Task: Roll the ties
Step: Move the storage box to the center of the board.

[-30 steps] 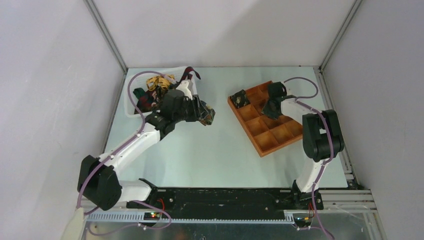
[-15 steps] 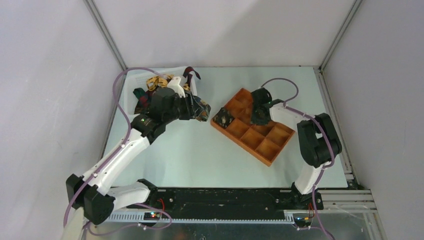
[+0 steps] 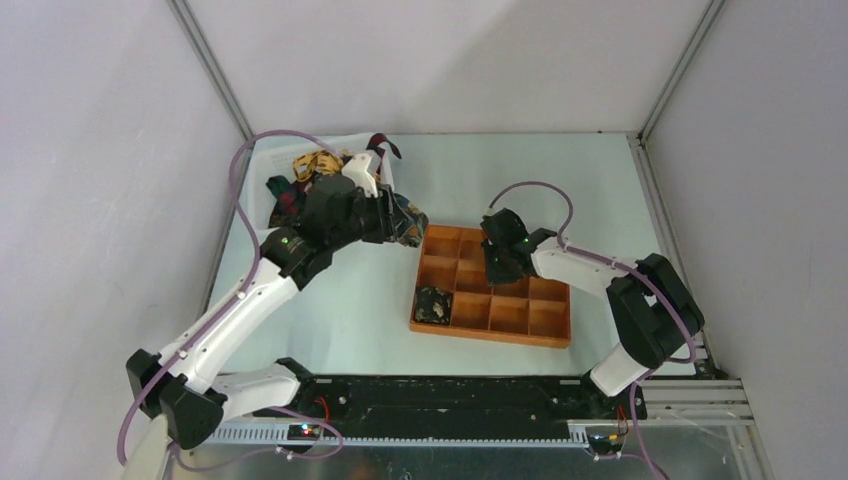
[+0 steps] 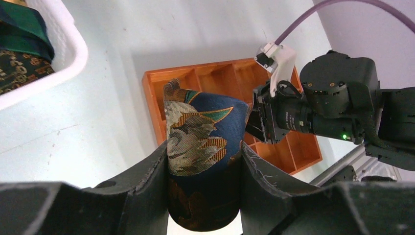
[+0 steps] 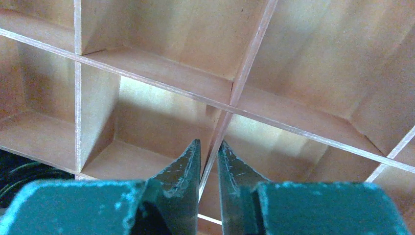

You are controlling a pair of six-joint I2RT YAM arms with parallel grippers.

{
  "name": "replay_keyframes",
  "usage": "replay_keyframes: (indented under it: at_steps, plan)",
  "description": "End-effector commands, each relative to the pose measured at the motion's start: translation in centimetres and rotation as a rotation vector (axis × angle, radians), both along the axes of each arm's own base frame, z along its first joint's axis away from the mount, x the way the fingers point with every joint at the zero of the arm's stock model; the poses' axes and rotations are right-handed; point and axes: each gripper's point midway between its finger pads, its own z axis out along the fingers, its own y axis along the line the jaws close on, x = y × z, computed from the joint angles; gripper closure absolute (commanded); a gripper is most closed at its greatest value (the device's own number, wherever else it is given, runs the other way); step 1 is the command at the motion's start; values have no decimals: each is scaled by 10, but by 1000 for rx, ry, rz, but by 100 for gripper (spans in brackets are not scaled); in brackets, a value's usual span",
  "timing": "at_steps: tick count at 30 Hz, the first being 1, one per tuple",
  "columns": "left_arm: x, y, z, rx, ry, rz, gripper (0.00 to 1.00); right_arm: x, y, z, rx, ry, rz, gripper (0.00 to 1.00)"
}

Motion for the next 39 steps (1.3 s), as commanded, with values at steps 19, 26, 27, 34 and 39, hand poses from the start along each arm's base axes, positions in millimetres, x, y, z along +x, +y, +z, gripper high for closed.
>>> replay_keyframes:
  at_steps: [19, 26, 27, 34, 39]
  plan:
    - [-17, -72, -15, -209, 102, -63, 83, 9, -36, 148, 324, -473, -269, 54]
    - [-16, -101, -43, -237, 172, -92, 92, -1, -76, 158, 359, -528, -366, 54]
    - [-16, -104, -51, -225, 188, -95, 93, -1, -79, 157, 359, -525, -373, 54]
    - [-18, -115, -86, -185, 233, -108, 98, -5, -92, 140, 332, -491, -403, 53]
    - [-16, -112, -102, -157, 244, -87, 99, -4, -91, 136, 341, -486, -401, 53]
